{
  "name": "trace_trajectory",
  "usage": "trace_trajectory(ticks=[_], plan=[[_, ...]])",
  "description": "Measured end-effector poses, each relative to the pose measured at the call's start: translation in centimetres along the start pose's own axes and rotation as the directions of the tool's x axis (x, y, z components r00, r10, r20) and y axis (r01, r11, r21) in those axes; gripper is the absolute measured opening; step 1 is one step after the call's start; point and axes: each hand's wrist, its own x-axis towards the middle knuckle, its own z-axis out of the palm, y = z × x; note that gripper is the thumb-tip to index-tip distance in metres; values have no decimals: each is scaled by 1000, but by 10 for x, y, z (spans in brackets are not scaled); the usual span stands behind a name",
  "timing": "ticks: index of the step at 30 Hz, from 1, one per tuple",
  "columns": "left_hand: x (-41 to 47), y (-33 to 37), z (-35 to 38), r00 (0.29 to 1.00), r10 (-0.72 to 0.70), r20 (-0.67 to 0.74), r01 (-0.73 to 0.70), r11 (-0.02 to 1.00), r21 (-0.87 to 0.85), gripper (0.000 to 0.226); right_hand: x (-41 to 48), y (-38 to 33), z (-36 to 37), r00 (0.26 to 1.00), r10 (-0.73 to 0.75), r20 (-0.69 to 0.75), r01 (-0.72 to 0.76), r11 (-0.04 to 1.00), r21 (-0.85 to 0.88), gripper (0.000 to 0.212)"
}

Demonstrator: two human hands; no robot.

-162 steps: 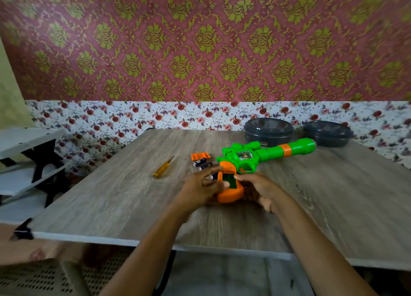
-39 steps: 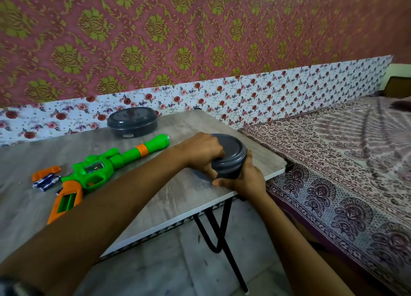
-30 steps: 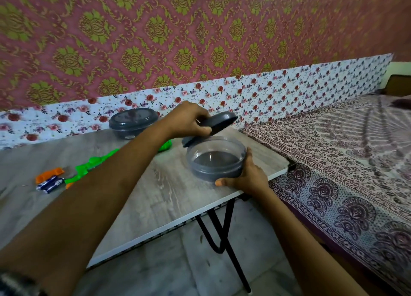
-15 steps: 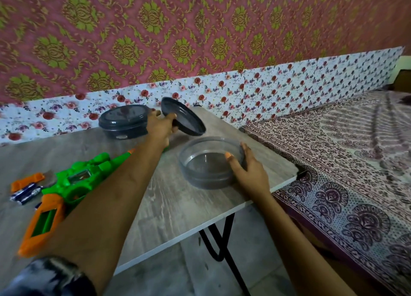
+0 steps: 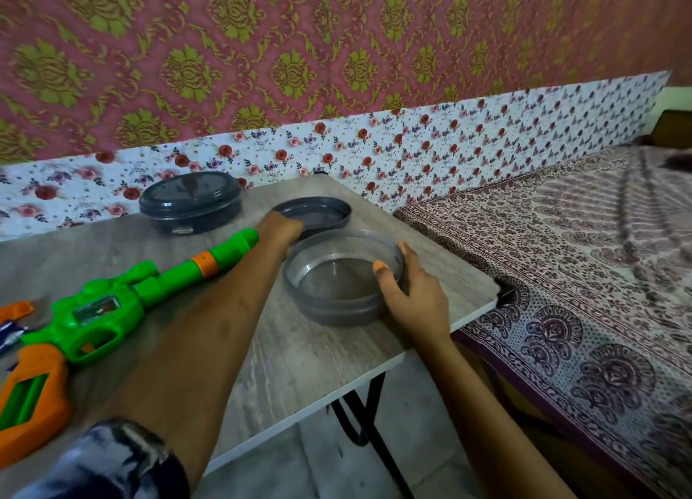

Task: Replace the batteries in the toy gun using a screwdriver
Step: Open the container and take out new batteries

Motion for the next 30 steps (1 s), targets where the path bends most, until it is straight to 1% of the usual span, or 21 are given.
trace_trajectory(ticks=[1,3,6,7,9,11,13,14,16,17,18,20,22,26,27,30], plan=[[-3,1,0,1000,9,6,-10,999,36,31,-1,-1,-1,1000,-3,0,3,1000,4,77],[-8,2,-2,1000,13,26,-14,1000,10,37,-2,-2,-2,1000,-7,-1,7,1000,12,75],[-10,2,-16,996,-3,86,16,989,-149,57,-4,-5,-4,1000,-4,-3,4,1000,5,66],[-8,0,-22,996,-1,86,17,982,-189,58,-5,-6,-5,1000,1,-4,-1,1000,6,66],[-25,3,-39,997,20,76,-3,974,-224,48,-7,-7,-6,1000,1,-8,-1,1000,17,68],[-49,1,-58,996,63,66,-48,977,-208,32,-11,-10,-8,1000,-6,-7,6,999,54,66],[-71,-7,-74,992,108,68,-92,975,-201,17,-17,-12,-12,1000,-11,-11,13,986,164,67],[-82,-14,-86,989,137,58,-124,973,-193,12,-22,-15,-14,1000,-14,-26,19,971,238,70],[-100,-28,-110,982,185,38,-178,973,-144,18,-34,-23,-17,995,-24,-92,53,942,332,72],[-107,-35,-123,977,212,28,-208,971,-115,24,-39,-26,-18,990,-43,-133,88,931,353,68],[-113,-39,-133,974,228,10,-226,970,-90,27,-43,-30,-20,984,-67,-167,126,921,368,60],[-124,-54,-161,966,255,-41,-257,966,-36,22,-52,-46,-13,973,-115,-201,190,892,411,44],[-134,-70,-192,963,249,-98,-249,968,18,23,-62,-68,4,969,-169,-178,234,852,468,36],[-149,-109,-257,961,185,-204,-172,982,80,16,-88,-123,57,939,-342,-35,303,775,554,35],[-152,-118,-271,960,170,-222,-156,985,79,20,-94,-136,71,926,-377,-10,315,760,569,36],[-163,-148,-310,955,82,-286,-69,996,57,40,-111,-172,108,888,-455,70,332,738,587,43]])
